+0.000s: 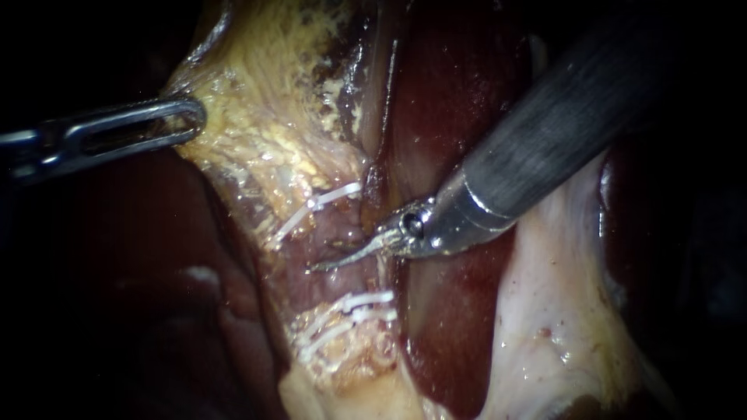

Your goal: Go back from the cut right tube

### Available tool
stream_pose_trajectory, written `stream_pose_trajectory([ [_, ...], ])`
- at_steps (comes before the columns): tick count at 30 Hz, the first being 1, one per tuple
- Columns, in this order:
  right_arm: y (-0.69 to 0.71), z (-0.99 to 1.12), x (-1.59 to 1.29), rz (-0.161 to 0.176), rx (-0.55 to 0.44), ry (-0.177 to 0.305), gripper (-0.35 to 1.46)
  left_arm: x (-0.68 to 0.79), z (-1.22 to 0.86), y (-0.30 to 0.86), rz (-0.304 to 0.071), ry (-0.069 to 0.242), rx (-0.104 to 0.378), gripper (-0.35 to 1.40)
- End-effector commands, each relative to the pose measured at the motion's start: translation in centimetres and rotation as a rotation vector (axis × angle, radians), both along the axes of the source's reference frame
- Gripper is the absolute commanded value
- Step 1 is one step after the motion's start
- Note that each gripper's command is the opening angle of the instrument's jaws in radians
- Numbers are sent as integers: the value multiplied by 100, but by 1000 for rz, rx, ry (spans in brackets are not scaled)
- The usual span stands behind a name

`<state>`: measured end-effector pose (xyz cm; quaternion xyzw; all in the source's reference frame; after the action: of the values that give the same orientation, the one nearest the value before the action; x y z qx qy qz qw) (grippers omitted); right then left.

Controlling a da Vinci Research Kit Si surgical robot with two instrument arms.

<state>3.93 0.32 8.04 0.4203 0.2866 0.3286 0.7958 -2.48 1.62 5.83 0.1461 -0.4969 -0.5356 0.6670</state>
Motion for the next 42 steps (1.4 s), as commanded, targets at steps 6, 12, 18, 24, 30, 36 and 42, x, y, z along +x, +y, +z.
stream_pose_trajectory([
  [6, -12, -14, -6, -46, -148, 168, 131, 0, 0, 0, 1, 0, 0, -35],
  [12, -22, -29, -26, -120, -382, 282, 143, 0, 0, 1, 1, 0, 0, -35],
  [18, -12, -42, -65, -156, -519, 313, 143, 1, 0, 1, 1, -1, 0, -35],
  [24, 16, -67, -104, -155, -606, 318, 143, 0, 1, 1, 1, 0, 0, -35],
  [30, 41, -108, -134, -124, -666, 329, 143, 0, 2, 2, 1, -1, 0, -35],
  [36, 49, -136, -141, -105, -700, 347, 143, -1, 8, 3, 1, 0, -1, -35],
  [42, 46, -132, -141, -119, -712, 361, 143, -10, 29, 1, 1, 0, -10, -35],
])
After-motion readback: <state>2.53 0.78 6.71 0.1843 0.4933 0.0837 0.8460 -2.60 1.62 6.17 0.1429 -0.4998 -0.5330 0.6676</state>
